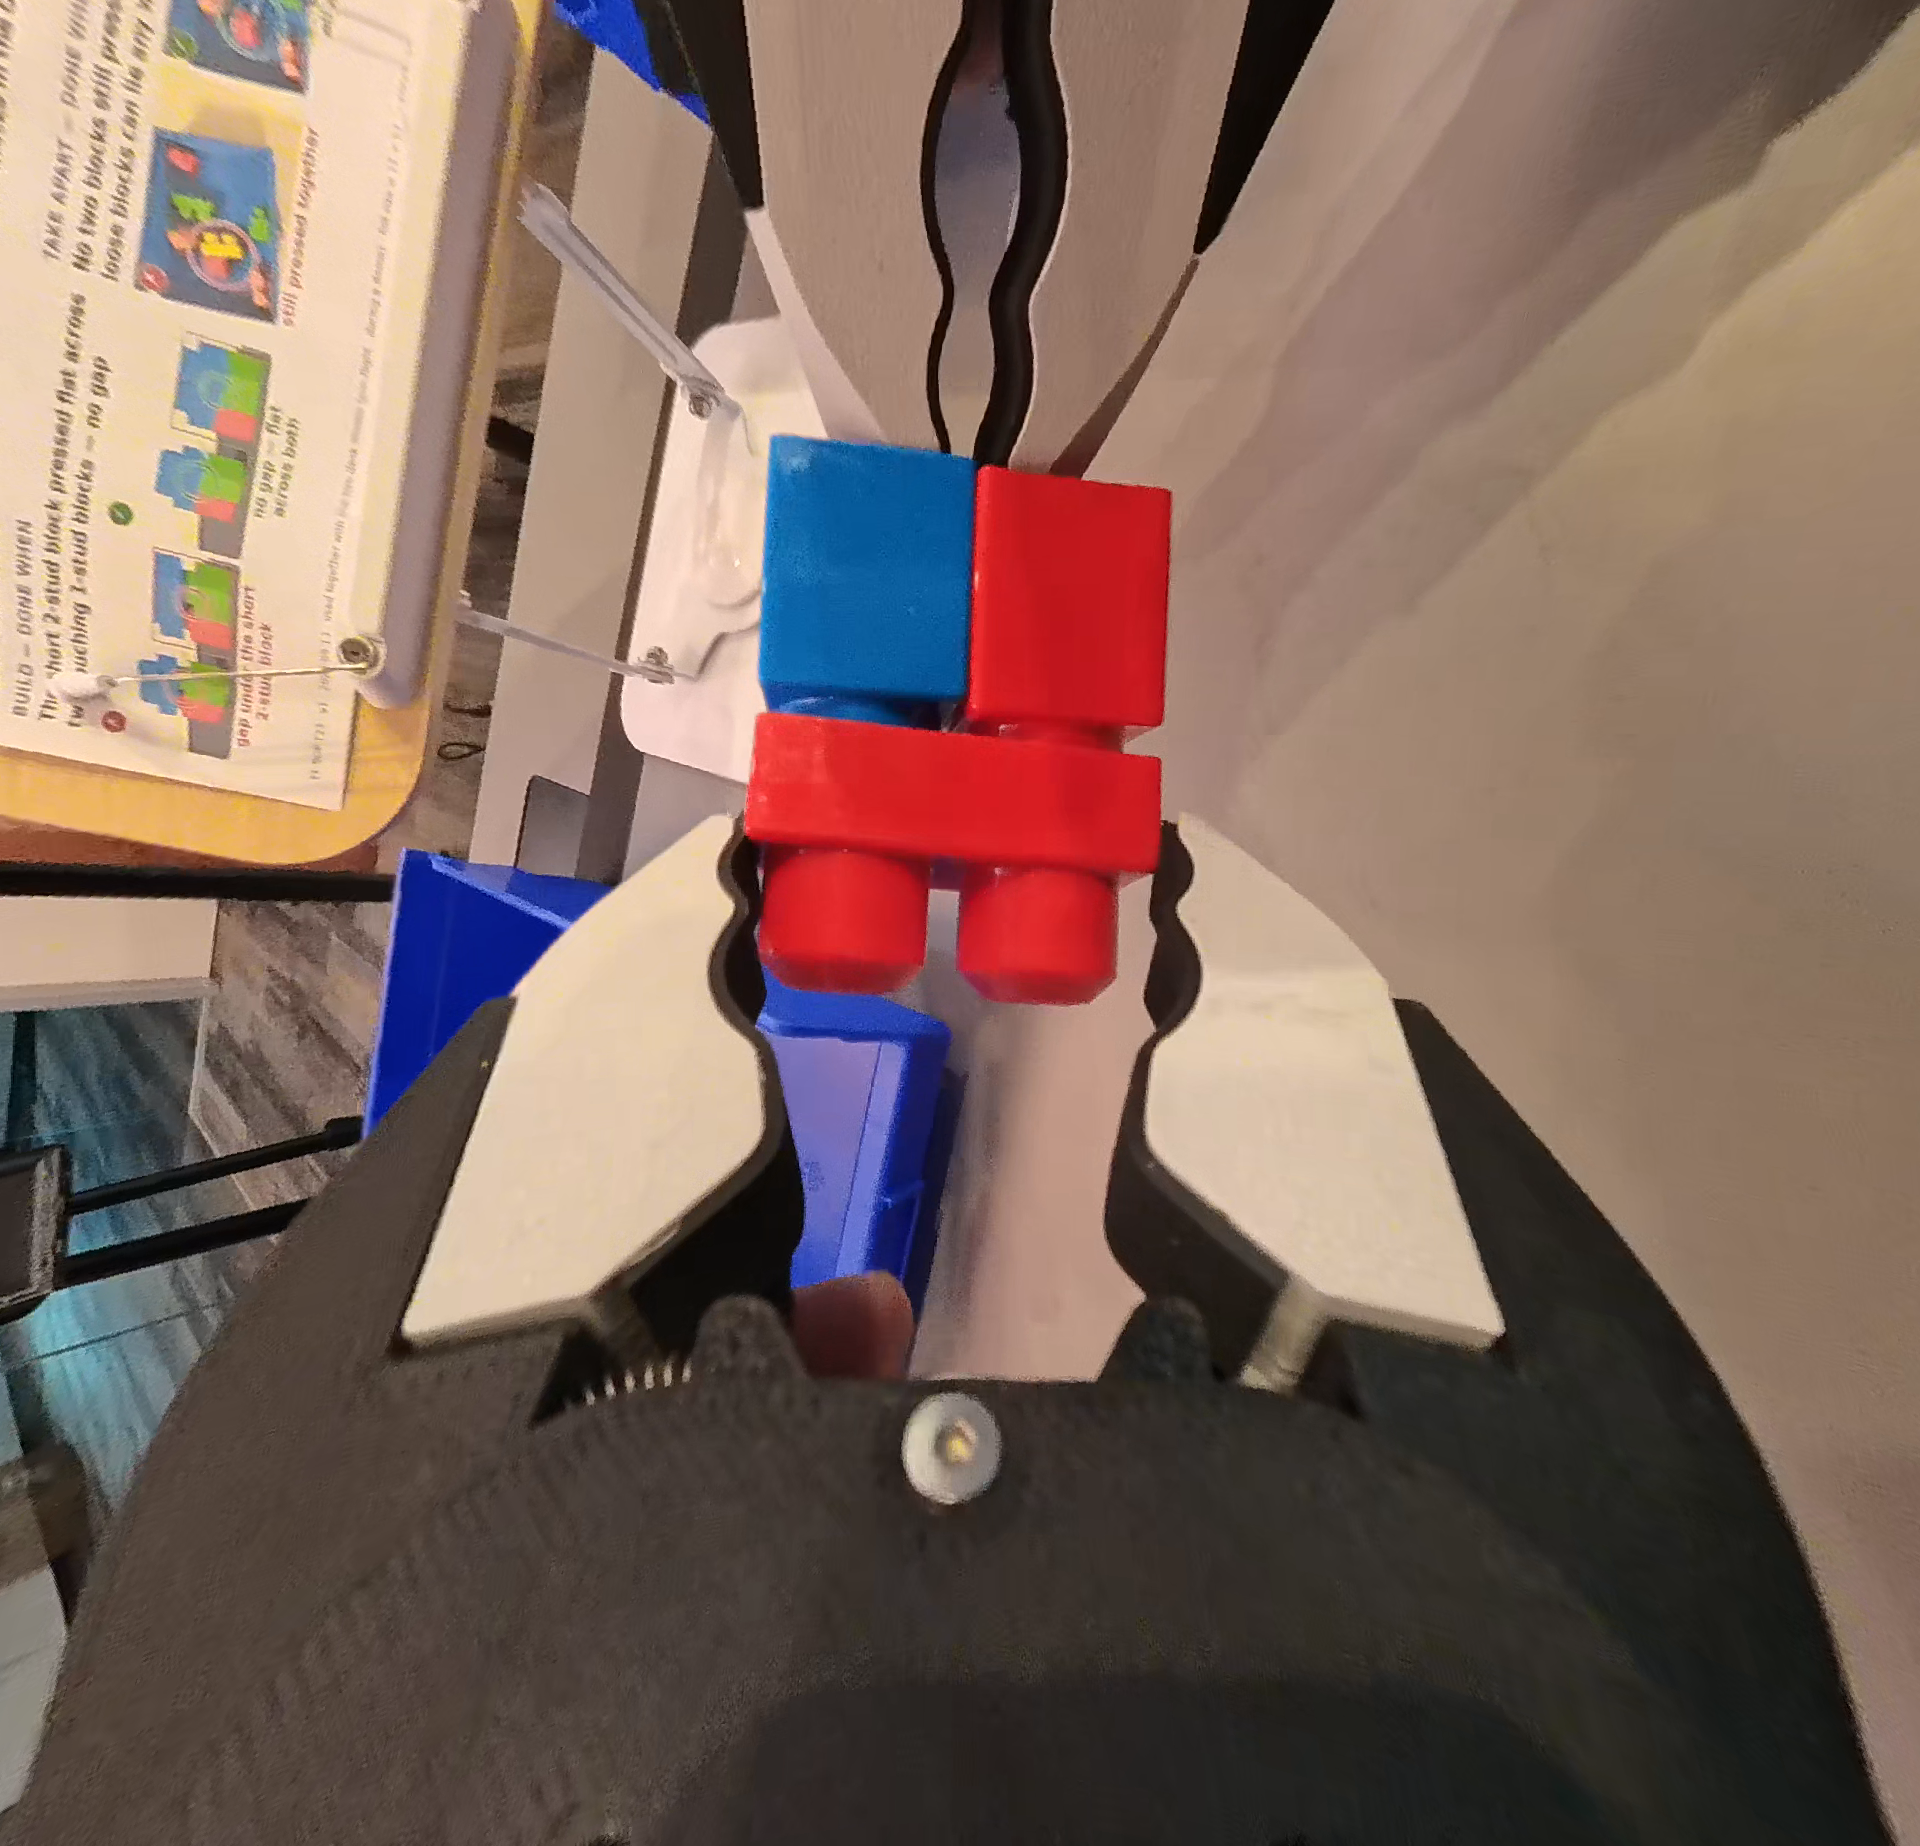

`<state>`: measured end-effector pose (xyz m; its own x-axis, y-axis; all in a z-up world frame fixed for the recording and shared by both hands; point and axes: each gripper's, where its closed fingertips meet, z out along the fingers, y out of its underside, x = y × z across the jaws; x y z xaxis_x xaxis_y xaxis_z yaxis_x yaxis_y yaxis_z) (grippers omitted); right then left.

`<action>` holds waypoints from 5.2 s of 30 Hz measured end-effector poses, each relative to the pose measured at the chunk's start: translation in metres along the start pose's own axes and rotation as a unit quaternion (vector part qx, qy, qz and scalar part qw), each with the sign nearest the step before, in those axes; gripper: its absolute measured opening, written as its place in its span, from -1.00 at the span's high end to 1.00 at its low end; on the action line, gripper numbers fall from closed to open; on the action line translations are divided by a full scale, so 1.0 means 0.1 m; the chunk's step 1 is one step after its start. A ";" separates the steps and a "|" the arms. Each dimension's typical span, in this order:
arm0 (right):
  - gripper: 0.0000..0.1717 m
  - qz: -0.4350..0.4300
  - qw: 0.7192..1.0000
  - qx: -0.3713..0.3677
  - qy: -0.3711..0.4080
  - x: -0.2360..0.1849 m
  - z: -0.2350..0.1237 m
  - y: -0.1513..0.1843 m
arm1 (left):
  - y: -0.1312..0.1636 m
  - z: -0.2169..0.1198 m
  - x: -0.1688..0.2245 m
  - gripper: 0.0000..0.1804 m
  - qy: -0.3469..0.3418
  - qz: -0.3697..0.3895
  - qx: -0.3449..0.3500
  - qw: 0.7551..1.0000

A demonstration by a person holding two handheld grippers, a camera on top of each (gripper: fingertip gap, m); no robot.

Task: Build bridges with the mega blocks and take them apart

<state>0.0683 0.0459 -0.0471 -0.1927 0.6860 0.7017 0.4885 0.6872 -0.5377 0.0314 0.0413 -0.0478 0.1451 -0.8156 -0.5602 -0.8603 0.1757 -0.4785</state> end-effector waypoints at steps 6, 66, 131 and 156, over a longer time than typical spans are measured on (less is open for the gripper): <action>0.94 0.008 0.999 0.039 0.019 0.07 -0.08 -0.08 | -0.16 -0.12 -0.05 0.21 -0.012 0.008 0.049 0.999; 0.94 0.220 0.919 0.326 -0.022 0.21 -0.34 -0.67 | -0.88 -0.94 -0.30 0.25 0.062 -0.221 0.515 0.826; 0.94 0.266 0.891 0.368 -0.024 0.29 -0.44 -0.72 | -0.70 -0.92 -0.29 0.23 0.056 -0.268 0.555 0.785; 0.95 0.269 0.899 0.339 -0.065 0.23 -0.41 -0.74 | -0.75 -0.85 -0.19 0.23 0.024 -0.221 0.532 0.817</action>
<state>0.0625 0.0014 0.0275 -0.2038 0.9545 0.2178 -0.0822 0.2050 -0.9753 0.0513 -0.0035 0.0562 0.2857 -0.9452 -0.1583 0.1857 0.2166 -0.9584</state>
